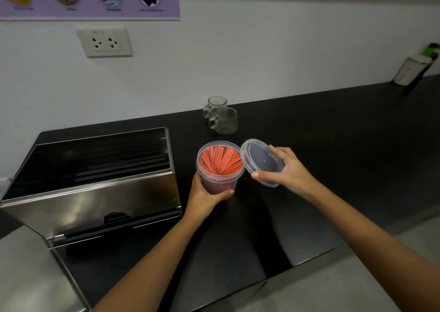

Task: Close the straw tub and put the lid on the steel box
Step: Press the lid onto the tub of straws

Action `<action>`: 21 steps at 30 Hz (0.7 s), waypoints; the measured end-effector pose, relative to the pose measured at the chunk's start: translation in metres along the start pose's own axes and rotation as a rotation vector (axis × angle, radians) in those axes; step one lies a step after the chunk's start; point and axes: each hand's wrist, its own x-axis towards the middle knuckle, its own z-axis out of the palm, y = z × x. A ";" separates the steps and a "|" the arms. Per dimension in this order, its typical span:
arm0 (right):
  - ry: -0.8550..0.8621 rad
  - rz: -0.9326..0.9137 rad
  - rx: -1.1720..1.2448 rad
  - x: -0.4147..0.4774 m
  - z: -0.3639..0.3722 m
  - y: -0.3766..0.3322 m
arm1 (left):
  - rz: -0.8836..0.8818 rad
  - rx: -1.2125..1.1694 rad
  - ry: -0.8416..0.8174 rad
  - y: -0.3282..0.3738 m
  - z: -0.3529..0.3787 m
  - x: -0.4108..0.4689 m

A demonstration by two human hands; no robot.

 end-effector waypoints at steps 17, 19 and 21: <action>-0.335 -0.233 -0.287 0.045 0.031 -0.058 | 0.059 -0.023 -0.122 0.003 -0.012 -0.006; -0.362 -0.241 -0.326 0.047 0.029 -0.061 | 0.058 -0.033 -0.116 0.002 -0.012 -0.006; -0.377 -0.256 -0.362 0.048 0.028 -0.062 | 0.060 -0.044 -0.111 0.002 -0.012 -0.007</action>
